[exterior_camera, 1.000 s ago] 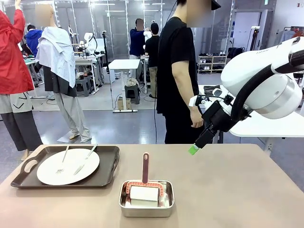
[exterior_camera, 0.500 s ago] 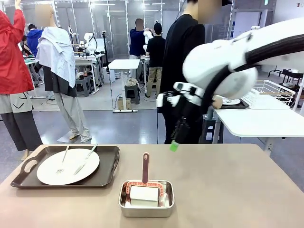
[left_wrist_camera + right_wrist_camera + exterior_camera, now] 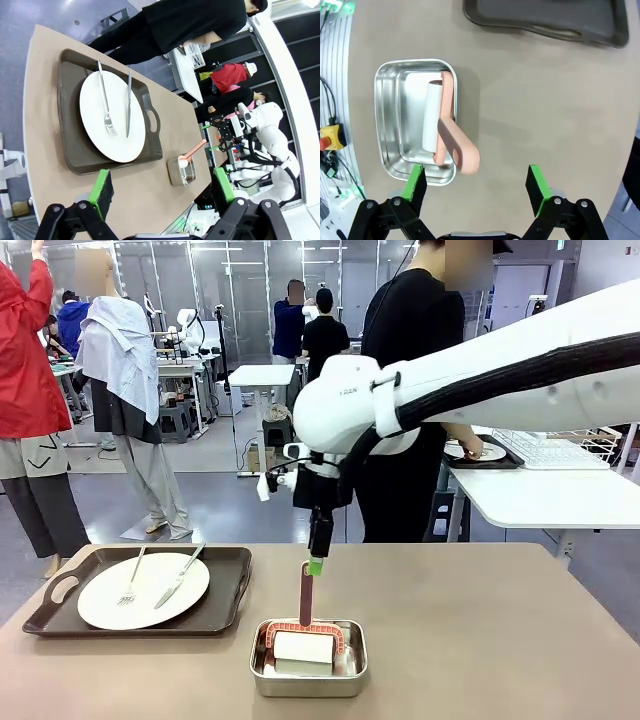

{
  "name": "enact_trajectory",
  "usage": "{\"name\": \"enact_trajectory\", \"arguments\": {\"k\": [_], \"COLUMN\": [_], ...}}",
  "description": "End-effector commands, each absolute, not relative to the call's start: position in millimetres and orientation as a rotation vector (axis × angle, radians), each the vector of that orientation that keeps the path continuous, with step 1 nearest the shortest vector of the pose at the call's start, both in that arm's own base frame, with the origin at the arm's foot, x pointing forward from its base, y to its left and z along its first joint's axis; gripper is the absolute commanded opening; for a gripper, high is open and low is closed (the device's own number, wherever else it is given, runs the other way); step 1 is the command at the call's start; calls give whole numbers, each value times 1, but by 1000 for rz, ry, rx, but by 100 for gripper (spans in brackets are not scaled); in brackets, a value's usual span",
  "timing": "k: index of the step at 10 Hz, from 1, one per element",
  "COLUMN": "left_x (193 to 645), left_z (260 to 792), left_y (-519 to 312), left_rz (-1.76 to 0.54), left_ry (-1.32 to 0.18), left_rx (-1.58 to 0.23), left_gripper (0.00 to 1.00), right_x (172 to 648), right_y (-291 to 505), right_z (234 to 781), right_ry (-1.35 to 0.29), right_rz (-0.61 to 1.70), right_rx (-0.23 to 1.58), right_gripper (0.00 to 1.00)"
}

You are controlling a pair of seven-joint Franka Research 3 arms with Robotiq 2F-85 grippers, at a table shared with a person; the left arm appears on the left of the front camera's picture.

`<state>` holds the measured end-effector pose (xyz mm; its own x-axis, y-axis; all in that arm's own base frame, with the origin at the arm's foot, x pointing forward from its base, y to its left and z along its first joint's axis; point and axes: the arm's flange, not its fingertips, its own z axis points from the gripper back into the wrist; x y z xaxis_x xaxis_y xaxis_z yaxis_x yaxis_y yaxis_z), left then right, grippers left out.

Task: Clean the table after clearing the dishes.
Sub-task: When the left (or right) Handle tray is removed, use the left hand (or right hand) to clean the left (or right) side of the table with the Lint Roller.

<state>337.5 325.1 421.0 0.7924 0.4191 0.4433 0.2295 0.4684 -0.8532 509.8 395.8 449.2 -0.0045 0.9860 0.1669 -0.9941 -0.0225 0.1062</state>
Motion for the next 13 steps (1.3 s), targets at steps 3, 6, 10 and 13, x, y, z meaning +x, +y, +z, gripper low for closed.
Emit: {"name": "enact_trajectory", "arguments": {"k": [3, 6, 10, 13], "left_x": [335, 335, 335, 335], "left_z": [422, 422, 422, 422], "left_y": [326, 326, 326, 326], "left_rz": [113, 113, 113, 113], "left_ry": [-689, -689, -689, -689], "left_rx": [-1105, -1105, -1105, -1105], "left_gripper": [100, 100, 100, 100], "right_x": [505, 496, 491, 493], "right_y": [421, 428, 435, 430], "right_z": [427, 409, 396, 397], "right_ry": [59, 155, 202, 196], "right_rz": [1578, 1507, 1528, 1537], "right_rx": [241, 186, 220, 214], "right_gripper": [100, 100, 100, 76]}}
